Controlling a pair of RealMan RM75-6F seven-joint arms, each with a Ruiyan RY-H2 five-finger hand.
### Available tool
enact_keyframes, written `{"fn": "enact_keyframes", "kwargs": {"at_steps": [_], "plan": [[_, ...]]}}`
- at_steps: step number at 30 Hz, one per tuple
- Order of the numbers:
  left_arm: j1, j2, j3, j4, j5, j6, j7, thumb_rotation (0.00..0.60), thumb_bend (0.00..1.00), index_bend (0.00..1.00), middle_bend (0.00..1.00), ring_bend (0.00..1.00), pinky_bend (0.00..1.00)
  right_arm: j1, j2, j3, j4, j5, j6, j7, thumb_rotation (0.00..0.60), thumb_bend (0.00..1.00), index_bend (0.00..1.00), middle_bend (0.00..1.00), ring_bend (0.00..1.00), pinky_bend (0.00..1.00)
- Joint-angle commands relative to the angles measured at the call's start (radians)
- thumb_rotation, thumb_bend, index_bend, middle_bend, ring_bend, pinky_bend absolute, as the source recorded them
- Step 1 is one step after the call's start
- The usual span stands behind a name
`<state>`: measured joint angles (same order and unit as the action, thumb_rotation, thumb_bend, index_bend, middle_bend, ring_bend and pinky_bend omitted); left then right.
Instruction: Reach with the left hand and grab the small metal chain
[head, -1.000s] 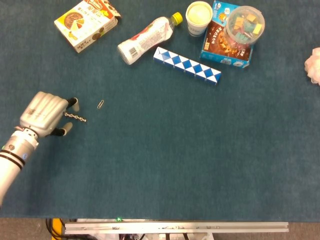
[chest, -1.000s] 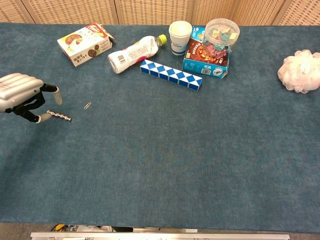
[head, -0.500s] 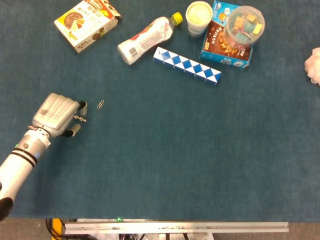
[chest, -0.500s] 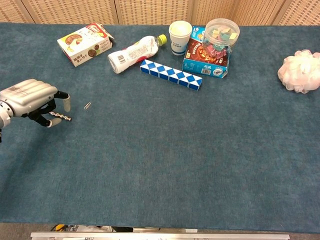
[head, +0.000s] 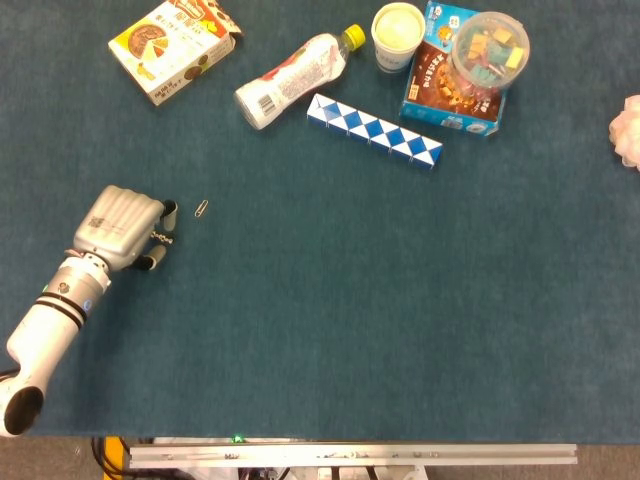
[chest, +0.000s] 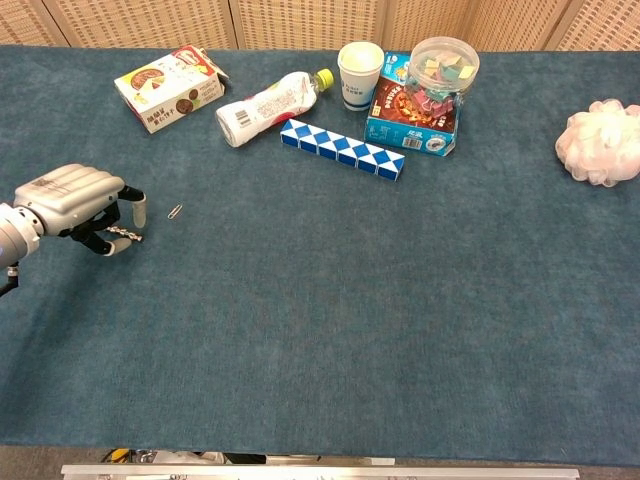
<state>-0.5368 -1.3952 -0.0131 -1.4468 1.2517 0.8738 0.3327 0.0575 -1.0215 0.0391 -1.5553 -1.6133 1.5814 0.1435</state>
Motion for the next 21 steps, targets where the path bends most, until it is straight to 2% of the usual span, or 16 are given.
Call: {"fn": "enact_keyframes", "kwargs": {"at_steps": [1,21], "plan": [[-0.001,-0.004,0.001,0.005,-0.009,0.001,0.005,0.600,0.31,0.44,0.92,0.92,0.97,-0.001,0.000,0.001,0.003,0.002,0.002,0.004,0.600,0.33,0.52,0.53,0.43,0.46],[-0.016,-0.027,0.003,0.017,-0.074,-0.013,0.028,0.600,0.31,0.47,0.92,0.92,0.97,-0.020,0.005,0.001,0.014,0.002,0.026,0.024,0.600,0.33,0.52,0.53,0.43,0.46]]}}
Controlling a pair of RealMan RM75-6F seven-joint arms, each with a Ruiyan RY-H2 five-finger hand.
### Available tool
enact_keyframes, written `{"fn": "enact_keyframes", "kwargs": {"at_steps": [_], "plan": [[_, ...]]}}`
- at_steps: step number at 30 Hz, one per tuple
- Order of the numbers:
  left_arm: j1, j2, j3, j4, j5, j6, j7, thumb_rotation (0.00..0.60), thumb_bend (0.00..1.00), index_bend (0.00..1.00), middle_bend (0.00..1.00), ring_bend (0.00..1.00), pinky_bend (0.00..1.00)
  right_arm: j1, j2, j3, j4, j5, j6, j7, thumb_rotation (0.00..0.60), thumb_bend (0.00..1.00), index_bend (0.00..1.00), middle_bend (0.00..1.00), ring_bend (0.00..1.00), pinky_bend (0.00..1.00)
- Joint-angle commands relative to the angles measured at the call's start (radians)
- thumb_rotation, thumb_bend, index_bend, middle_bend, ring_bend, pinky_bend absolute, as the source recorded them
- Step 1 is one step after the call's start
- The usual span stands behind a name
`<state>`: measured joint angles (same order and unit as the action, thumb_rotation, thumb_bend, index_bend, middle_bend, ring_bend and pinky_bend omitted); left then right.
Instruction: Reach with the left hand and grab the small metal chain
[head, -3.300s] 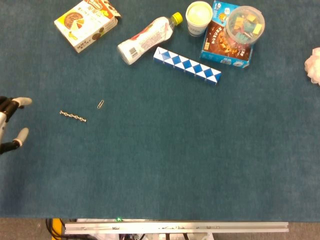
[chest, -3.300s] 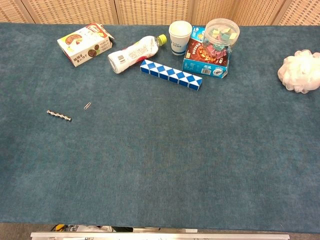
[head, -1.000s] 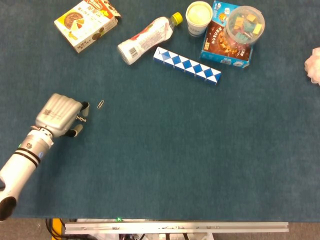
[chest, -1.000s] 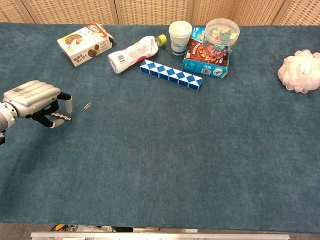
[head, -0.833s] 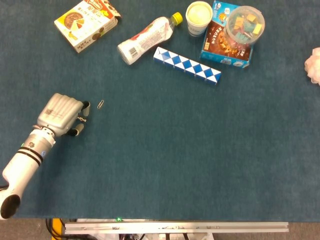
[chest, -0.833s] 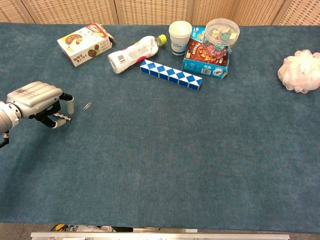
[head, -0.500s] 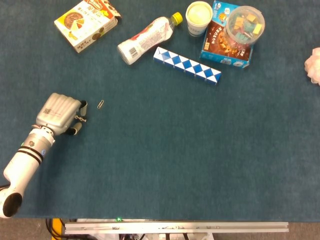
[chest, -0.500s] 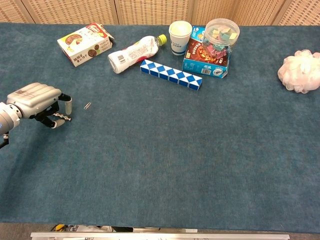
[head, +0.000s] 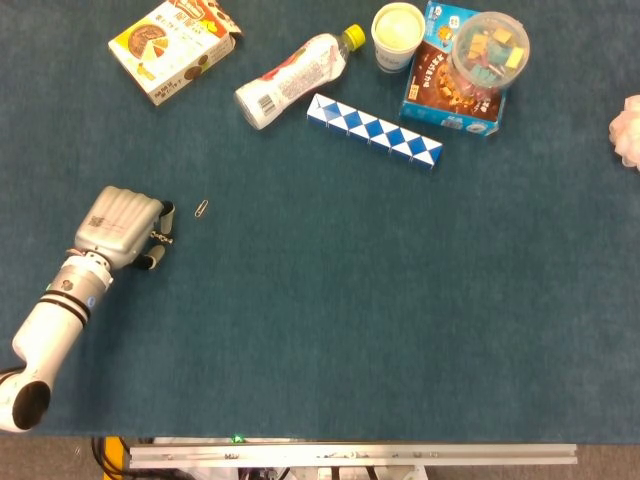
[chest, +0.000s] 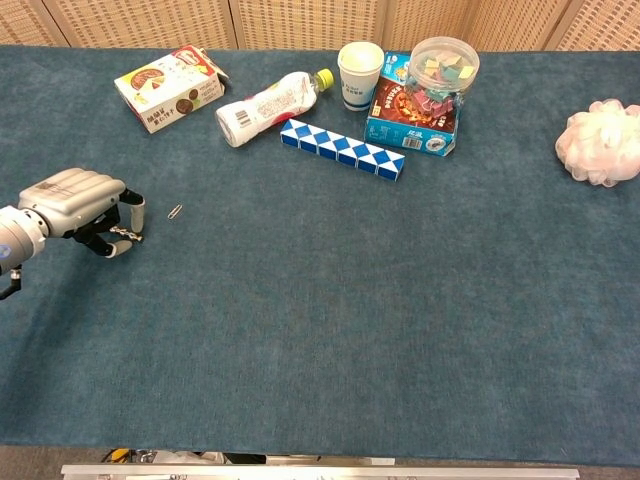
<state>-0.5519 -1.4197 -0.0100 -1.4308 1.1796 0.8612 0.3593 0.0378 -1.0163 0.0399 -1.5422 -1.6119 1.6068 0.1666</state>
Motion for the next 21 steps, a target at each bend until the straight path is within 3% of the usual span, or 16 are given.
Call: {"fn": "enact_keyframes", "kwargs": {"at_steps": [1,21], "plan": [[-0.002,-0.004,0.001,0.003,-0.005,-0.001,0.004,0.600,0.31,0.47,0.92,0.92,0.97,-0.002,0.000,0.000,0.002,0.001,0.001,0.002,0.600,0.33,0.52,0.53,0.43,0.46],[-0.015,-0.031,-0.004,0.029,-0.046,-0.006,-0.004,0.600,0.31,0.53,0.93,0.93,0.98,-0.014,0.000,0.004,0.010,0.002,0.016,0.014,0.600,0.33,0.52,0.53,0.43,0.46]]}}
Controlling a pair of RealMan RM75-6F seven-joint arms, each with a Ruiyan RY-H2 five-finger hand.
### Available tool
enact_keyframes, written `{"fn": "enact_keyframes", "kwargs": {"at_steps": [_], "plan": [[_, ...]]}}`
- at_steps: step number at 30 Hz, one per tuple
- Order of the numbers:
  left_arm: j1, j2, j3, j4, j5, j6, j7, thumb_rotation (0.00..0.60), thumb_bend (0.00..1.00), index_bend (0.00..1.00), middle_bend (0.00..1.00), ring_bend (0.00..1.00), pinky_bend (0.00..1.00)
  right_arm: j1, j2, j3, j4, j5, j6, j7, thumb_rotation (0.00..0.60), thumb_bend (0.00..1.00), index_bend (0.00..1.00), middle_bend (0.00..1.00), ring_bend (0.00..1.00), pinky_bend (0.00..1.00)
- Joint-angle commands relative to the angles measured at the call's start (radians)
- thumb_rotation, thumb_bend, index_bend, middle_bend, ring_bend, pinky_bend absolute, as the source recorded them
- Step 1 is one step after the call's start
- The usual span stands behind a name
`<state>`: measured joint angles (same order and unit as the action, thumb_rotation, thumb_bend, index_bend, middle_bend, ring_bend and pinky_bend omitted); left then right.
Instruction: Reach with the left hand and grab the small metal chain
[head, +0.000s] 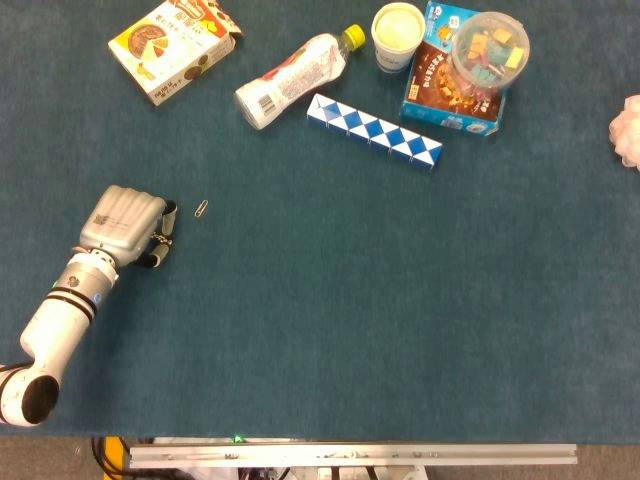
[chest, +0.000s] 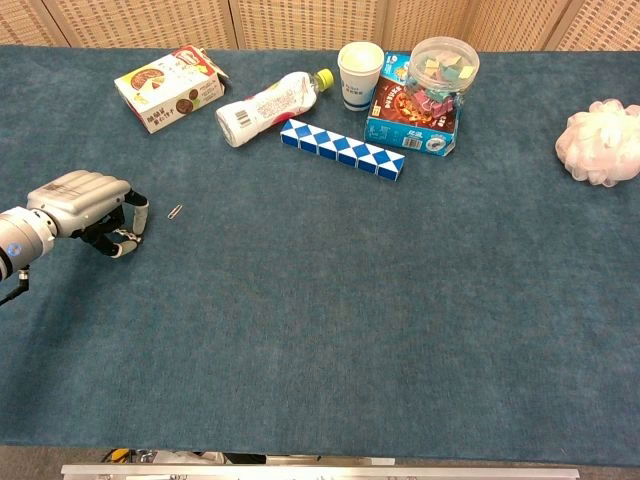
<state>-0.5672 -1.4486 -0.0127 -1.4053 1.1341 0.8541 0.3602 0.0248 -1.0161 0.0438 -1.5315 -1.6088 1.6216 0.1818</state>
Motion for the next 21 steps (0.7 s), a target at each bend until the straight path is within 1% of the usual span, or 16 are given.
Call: {"fn": "enact_keyframes", "kwargs": {"at_steps": [1,14,21], "plan": [[0.000,-0.004,-0.002,0.006,-0.001,0.001,-0.009,0.600,0.31,0.54,0.94,0.94,0.98,-0.001,0.000,0.001,-0.001,-0.001,0.003,-0.001,0.600,0.33,0.52,0.53,0.43,0.46],[-0.001,-0.002,-0.003,0.009,0.003,-0.005,-0.052,0.600,0.33,0.59,0.95,0.95,0.99,-0.007,0.000,0.003,-0.005,-0.006,0.014,-0.004,0.600,0.33,0.52,0.53,0.44,0.46],[-0.002,0.038,-0.016,-0.040,0.013,0.008,-0.079,0.600,0.33,0.59,0.95,0.95,0.99,-0.008,0.000,0.004,-0.002,-0.010,0.019,0.002,0.600,0.33,0.52,0.54,0.44,0.46]]}}
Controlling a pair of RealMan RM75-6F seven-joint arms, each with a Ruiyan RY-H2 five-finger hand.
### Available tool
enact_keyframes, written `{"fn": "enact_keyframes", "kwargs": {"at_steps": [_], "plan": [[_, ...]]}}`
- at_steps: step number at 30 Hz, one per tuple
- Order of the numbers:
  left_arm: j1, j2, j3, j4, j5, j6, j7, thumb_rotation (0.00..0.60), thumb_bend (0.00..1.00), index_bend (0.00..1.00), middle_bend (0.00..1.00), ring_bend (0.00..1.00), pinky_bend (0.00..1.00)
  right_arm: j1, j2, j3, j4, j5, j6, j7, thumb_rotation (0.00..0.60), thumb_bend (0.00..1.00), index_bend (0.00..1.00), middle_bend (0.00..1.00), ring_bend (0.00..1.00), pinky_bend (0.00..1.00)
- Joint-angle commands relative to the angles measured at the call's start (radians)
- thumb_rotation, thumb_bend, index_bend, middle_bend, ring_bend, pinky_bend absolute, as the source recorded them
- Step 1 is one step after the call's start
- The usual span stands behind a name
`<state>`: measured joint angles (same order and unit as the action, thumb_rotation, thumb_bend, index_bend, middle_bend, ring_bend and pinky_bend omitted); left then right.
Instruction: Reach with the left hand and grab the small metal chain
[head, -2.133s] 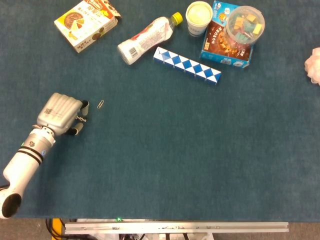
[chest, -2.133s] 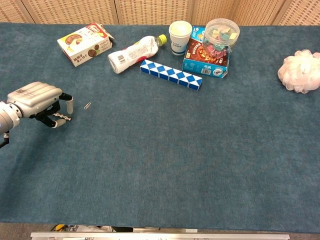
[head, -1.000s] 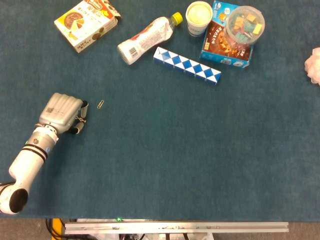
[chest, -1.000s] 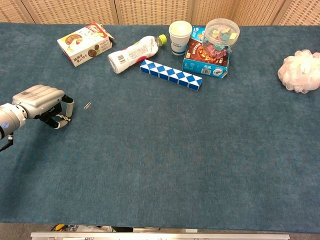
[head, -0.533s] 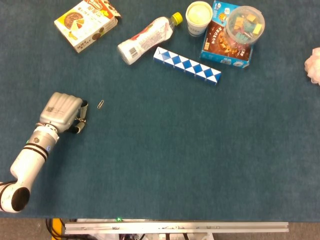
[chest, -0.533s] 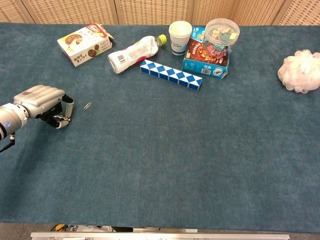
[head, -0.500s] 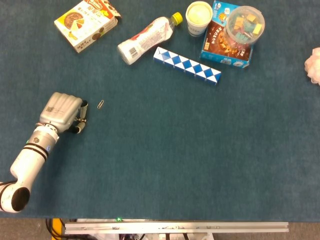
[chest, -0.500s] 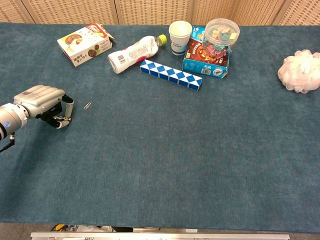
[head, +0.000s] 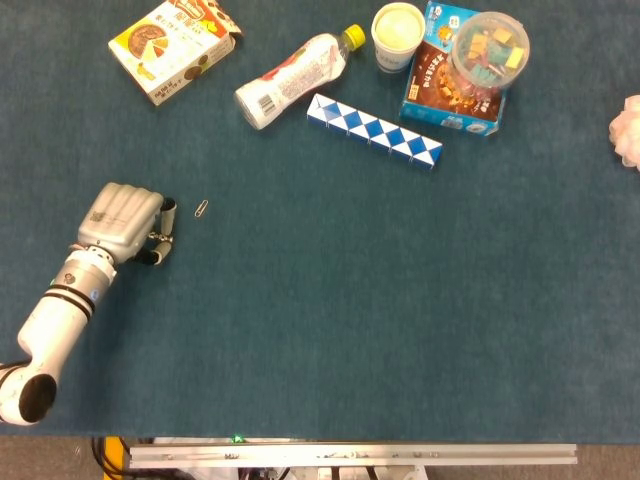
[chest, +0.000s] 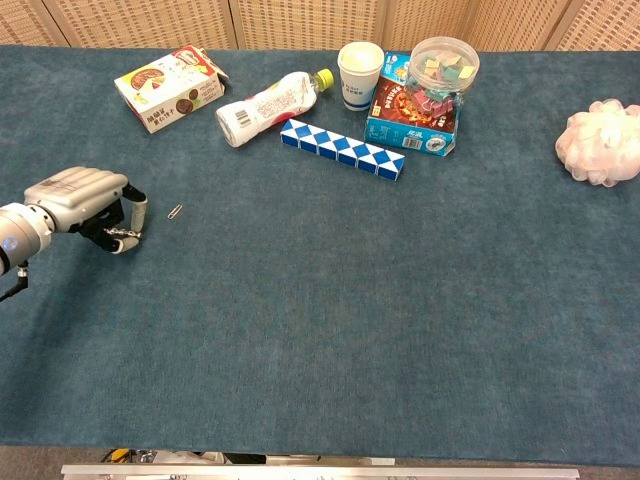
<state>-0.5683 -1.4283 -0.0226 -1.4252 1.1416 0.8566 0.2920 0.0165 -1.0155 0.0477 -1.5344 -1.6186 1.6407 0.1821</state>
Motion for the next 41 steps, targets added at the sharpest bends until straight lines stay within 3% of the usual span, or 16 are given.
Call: {"fn": "enact_keyframes", "kwargs": {"at_steps": [1,13,18,28,41], "plan": [[-0.002,0.026,-0.008,-0.030,0.007,0.006,-0.016,0.600,0.33,0.59,0.95,0.95,0.99,0.000,-0.001,0.000,0.002,0.000,-0.001,0.002,0.600,0.33,0.52,0.54,0.44,0.46],[-0.024,0.170,-0.058,-0.232,0.023,-0.028,-0.161,0.600,0.33,0.61,0.96,0.96,1.00,0.005,-0.009,-0.001,0.011,-0.002,-0.010,0.007,0.600,0.33,0.52,0.54,0.44,0.46],[-0.046,0.191,-0.074,-0.279,0.022,-0.052,-0.196,0.600,0.34,0.61,0.97,0.96,1.00,0.004,-0.012,-0.001,0.017,0.002,-0.012,0.014,0.600,0.33,0.52,0.54,0.44,0.46],[-0.103,0.143,-0.105,-0.255,-0.068,-0.077,-0.176,0.600,0.34,0.62,0.97,0.96,1.00,0.000,-0.013,0.001,0.034,0.011,-0.010,0.036,0.600,0.33,0.52,0.54,0.44,0.46],[-0.138,0.093,-0.107,-0.187,-0.168,-0.083,-0.155,0.600,0.34,0.62,0.97,0.96,1.00,-0.001,-0.015,0.002,0.045,0.016,-0.014,0.047,0.600,0.33,0.52,0.54,0.44,0.46]]}}
